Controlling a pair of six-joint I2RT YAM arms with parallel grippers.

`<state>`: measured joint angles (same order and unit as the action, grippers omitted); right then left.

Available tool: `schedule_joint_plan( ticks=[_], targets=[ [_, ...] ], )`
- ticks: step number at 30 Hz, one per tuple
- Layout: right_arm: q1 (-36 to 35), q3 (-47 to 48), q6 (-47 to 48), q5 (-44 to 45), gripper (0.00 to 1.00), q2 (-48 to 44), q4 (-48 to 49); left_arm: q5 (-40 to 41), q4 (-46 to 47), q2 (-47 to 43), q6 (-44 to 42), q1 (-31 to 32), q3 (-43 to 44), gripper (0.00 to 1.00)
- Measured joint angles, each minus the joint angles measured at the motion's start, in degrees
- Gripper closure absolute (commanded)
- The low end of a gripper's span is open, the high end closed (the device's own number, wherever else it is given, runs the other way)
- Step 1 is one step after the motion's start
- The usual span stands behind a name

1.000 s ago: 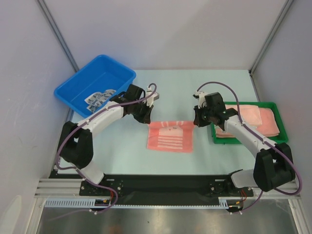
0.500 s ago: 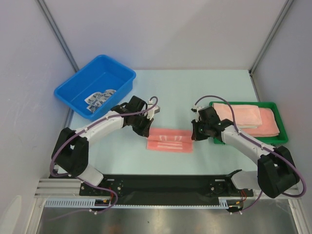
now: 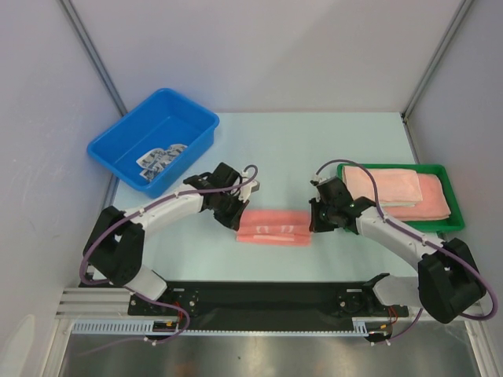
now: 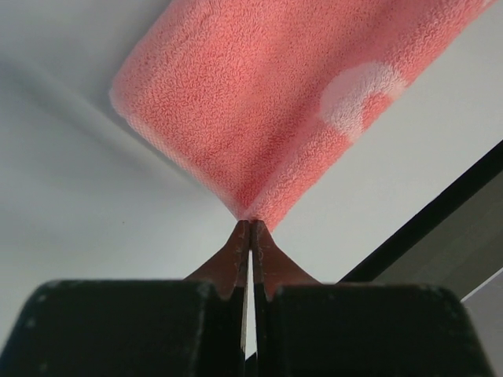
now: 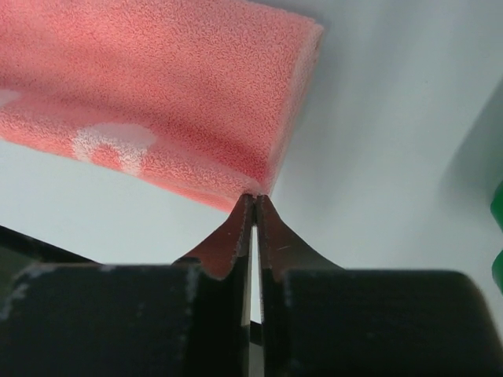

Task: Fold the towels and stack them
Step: Fold the towel

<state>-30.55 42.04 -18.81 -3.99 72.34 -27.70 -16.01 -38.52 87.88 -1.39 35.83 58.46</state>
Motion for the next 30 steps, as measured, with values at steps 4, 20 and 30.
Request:
schedule_joint_plan(
  ticks=[4,20,30],
  targets=[
    [-0.24,-0.33,-2.29,1.01,0.71,-0.13,-0.79,0.46,-0.39,0.52,0.72,0.48,-0.39,0.77],
    [-0.9,0.17,-11.45,-0.55,0.71,-3.74,1.38,1.49,3.04,0.59,12.79,1.44,0.9,0.75],
    [-2.16,-9.99,-17.31,-1.64,0.68,-1.01,9.25,5.62,8.52,2.84,20.41,1.53,-8.0,0.72]
  ],
)
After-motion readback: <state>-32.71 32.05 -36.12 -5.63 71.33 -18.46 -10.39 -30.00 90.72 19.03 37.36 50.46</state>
